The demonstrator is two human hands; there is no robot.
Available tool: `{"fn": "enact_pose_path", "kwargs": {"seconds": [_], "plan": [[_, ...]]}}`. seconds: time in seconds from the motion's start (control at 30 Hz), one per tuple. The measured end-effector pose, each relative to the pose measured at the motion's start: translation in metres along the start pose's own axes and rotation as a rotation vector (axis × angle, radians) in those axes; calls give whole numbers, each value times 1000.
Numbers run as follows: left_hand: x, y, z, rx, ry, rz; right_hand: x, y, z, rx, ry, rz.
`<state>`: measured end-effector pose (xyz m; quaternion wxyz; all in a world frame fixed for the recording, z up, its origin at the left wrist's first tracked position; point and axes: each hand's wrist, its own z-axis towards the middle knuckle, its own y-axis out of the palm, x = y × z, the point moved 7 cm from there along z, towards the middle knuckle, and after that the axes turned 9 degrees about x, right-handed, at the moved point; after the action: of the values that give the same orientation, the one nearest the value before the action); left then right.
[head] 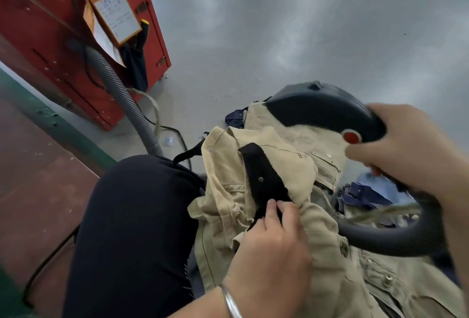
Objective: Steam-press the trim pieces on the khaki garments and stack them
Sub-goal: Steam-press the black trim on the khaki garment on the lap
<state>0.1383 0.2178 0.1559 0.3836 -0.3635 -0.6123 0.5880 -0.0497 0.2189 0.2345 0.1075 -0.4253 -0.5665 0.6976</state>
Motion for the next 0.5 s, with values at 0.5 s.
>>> {"fn": "enact_pose_path", "kwargs": {"seconds": [0.5], "plan": [[0,-3,-5,42,31,20,18,63,30,-54,160,-108]]}}
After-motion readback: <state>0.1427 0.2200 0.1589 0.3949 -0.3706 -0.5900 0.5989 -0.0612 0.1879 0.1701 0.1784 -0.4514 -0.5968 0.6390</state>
